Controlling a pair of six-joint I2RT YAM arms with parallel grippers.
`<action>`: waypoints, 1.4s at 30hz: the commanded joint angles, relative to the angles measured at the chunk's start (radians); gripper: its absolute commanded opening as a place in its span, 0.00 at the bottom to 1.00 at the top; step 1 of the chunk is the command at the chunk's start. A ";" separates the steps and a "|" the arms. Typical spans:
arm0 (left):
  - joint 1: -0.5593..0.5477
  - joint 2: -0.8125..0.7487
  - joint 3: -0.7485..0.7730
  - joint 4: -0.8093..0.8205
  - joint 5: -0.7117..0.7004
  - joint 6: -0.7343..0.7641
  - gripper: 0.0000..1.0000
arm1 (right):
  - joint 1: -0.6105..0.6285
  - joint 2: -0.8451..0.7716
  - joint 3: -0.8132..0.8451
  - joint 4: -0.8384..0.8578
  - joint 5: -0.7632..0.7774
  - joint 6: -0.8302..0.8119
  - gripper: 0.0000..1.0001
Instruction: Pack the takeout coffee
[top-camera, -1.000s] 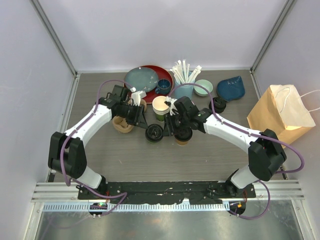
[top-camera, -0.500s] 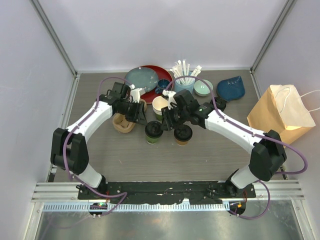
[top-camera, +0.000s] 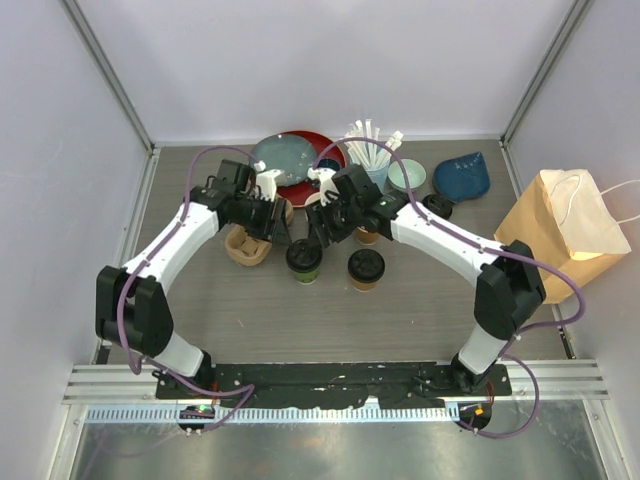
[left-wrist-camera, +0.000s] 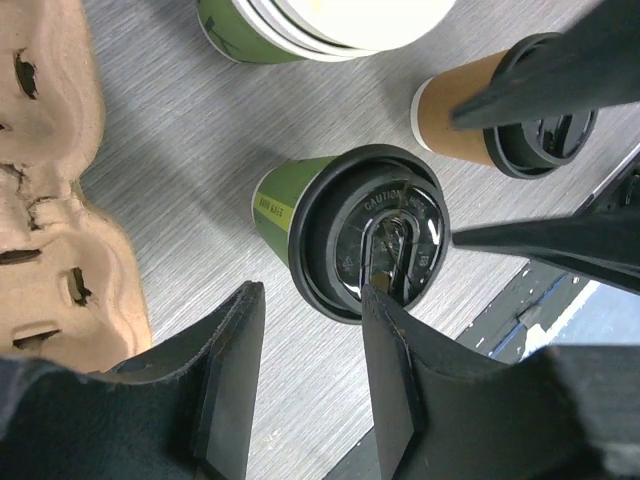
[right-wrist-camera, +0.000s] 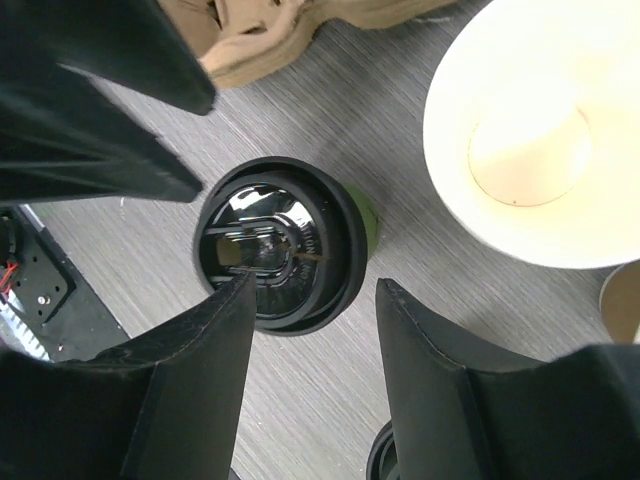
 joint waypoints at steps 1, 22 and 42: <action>0.004 -0.059 0.047 -0.046 0.014 0.063 0.47 | -0.006 0.025 0.033 0.047 -0.014 -0.001 0.57; 0.002 -0.280 0.204 -0.713 0.113 1.188 0.48 | -0.026 -0.056 -0.168 0.331 -0.024 0.162 0.48; -0.225 -0.250 -0.093 -0.189 0.106 1.454 0.49 | -0.041 -0.030 -0.174 0.351 -0.110 0.126 0.46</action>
